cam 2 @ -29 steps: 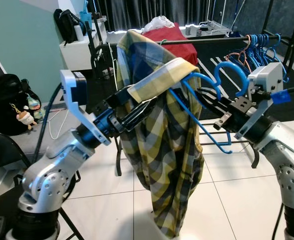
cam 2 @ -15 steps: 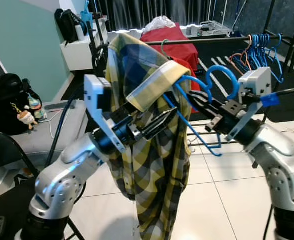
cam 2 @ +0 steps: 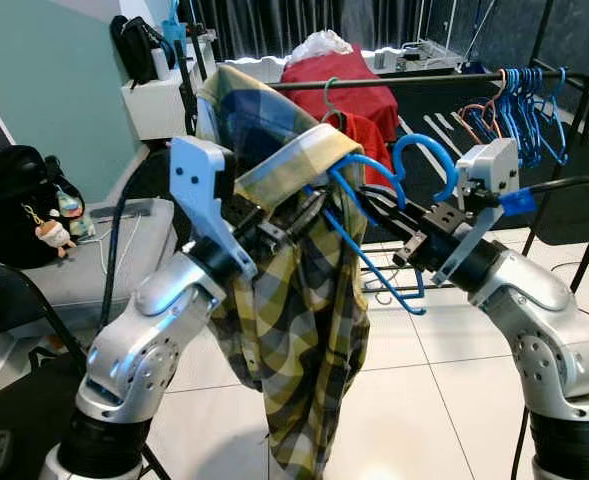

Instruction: Hang hanger

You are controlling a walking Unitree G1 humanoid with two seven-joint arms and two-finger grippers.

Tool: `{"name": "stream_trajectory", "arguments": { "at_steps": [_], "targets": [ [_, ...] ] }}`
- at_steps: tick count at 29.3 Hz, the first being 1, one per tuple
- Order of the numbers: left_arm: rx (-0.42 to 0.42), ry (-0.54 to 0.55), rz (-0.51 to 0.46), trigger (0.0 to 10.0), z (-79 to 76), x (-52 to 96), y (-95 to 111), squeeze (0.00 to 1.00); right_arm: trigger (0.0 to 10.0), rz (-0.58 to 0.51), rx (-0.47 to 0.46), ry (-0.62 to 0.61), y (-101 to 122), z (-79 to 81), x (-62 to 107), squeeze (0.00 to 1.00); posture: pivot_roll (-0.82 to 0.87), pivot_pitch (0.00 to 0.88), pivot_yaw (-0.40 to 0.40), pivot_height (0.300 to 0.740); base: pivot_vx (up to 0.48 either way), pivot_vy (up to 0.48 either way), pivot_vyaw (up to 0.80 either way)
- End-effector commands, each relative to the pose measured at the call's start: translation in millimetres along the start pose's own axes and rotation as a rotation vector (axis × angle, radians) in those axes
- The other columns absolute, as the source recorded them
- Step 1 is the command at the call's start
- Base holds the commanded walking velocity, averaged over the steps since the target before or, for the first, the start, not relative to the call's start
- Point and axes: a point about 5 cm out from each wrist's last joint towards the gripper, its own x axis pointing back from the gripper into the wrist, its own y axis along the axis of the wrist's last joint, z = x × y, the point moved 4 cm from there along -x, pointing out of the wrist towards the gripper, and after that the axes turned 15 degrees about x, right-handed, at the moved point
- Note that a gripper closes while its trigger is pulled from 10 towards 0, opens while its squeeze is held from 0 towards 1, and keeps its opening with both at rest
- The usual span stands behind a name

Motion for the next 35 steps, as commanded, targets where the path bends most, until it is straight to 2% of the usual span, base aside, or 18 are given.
{"name": "stream_trajectory", "arguments": {
  "at_steps": [1, 7, 12, 13, 18, 19, 20, 21, 22, 23, 24, 26, 27, 28, 29, 32, 35],
  "targets": [
    [0.001, 0.011, -0.027, 0.0, 3.9, -0.3, 5.3, 0.0, 0.0, -0.053, 0.026, 0.013, 14.4, 2.3, -2.0, 0.0, -0.19, 0.0, 0.06, 0.74, 0.0, 0.0, 0.0],
    [-0.003, -0.027, -0.049, 0.0, 3.7, 2.4, 14.6, 0.0, 0.0, -0.045, 0.037, -0.008, 14.0, -3.2, 1.0, 0.0, -0.18, 0.0, 0.057, 0.74, 0.0, 0.0, 0.0],
    [-0.07, 0.009, -0.073, 0.0, 19.7, 5.6, 29.1, 0.0, 0.0, -0.027, 0.057, -0.047, 14.1, -14.8, 8.4, 0.0, -0.18, 0.0, 0.054, 0.74, 0.0, 0.0, 0.0],
    [-0.092, 0.023, -0.086, 0.0, 24.9, 5.4, 35.2, 0.0, 0.0, -0.011, 0.055, -0.041, 11.7, -14.6, 10.9, 0.0, -0.18, 0.0, 0.053, 0.74, 0.0, 0.0, 0.0],
    [-0.12, 0.033, -0.103, 0.0, 29.5, 4.5, 42.6, 0.0, 0.0, 0.029, 0.052, -0.011, 4.4, -9.7, 14.6, 0.0, -0.18, 0.0, 0.051, 0.74, 0.0, 0.0, 0.0],
    [-0.152, 0.042, -0.121, 0.0, 34.2, 3.1, 50.9, 0.0, 0.0, 0.095, 0.057, 0.031, -7.1, -3.2, 21.6, 0.0, -0.17, 0.0, 0.049, 0.74, 0.0, 0.0, 0.0],
    [-0.152, 0.042, -0.121, 0.0, 34.2, 3.1, 50.9, 0.0, 0.0, 0.095, 0.057, 0.031, -7.1, -3.2, 21.6, 0.0, -0.17, 0.0, 0.049, 0.74, 0.0, 0.0, 0.0],
    [-0.192, 0.045, -0.133, 0.0, 38.6, 1.3, 58.8, 0.0, 0.0, 0.174, 0.057, 0.056, -20.0, -0.3, 31.6, 0.0, -0.18, 0.0, 0.052, 0.74, 0.0, 0.0, 0.0],
    [-0.192, 0.045, -0.133, 0.0, 38.6, 1.3, 58.8, 0.0, 0.0, 0.174, 0.057, 0.056, -20.0, -0.3, 31.6, 0.0, -0.18, 0.0, 0.052, 0.74, 0.0, 0.0, 0.0],
    [-0.225, 0.046, -0.142, 0.0, 42.3, -0.6, 65.1, 0.0, 0.0, 0.254, 0.051, 0.097, -31.5, 4.8, 43.4, 0.0, -0.18, 0.0, 0.055, 0.74, 0.0, 0.0, 0.0],
    [-0.225, 0.046, -0.142, 0.0, 42.3, -0.6, 65.1, 0.0, 0.0, 0.254, 0.051, 0.097, -31.5, 4.8, 43.4, 0.0, -0.18, 0.0, 0.055, 0.74, 0.0, 0.0, 0.0],
    [-0.282, 0.032, -0.146, 0.0, 46.9, -6.3, 73.8, 0.0, 0.0, 0.413, -0.027, 0.282, -48.7, 35.0, 75.8, 0.0, -0.2, 0.0, 0.061, 0.74, 0.0, 0.0, 0.0],
    [-0.282, 0.032, -0.146, 0.0, 46.9, -6.3, 73.8, 0.0, 0.0, 0.413, -0.027, 0.282, -48.7, 35.0, 75.8, 0.0, -0.2, 0.0, 0.061, 0.74, 0.0, 0.0, 0.0],
    [-0.3, 0.025, -0.144, 0.0, 48.0, -8.4, 75.5, 0.0, 0.0, 0.455, -0.062, 0.362, -51.5, 49.4, 87.2, 0.0, -0.2, 0.0, 0.063, 0.74, 0.0, 0.0, 0.0],
    [-0.3, 0.025, -0.144, 0.0, 48.0, -8.4, 75.5, 0.0, 0.0, 0.455, -0.062, 0.362, -51.5, 49.4, 87.2, 0.0, -0.2, 0.0, 0.063, 0.74, 0.0, 0.0, 0.0],
    [-0.325, 0.032, -0.127, 0.0, 54.3, -14.4, 72.7, 0.0, 0.0, 0.472, -0.187, 0.498, -41.6, 82.8, 105.8, 0.0, -0.23, 0.0, 0.074, 0.74, 0.0, 0.0, 0.0],
    [-0.327, 0.04, -0.118, 0.0, 56.7, -15.6, 69.8, 0.0, 0.0, 0.433, -0.217, 0.524, -32.7, 89.8, 105.9, 0.0, -0.23, 0.0, 0.077, 0.74, 0.0, 0.0, 0.0]
  ]
}}
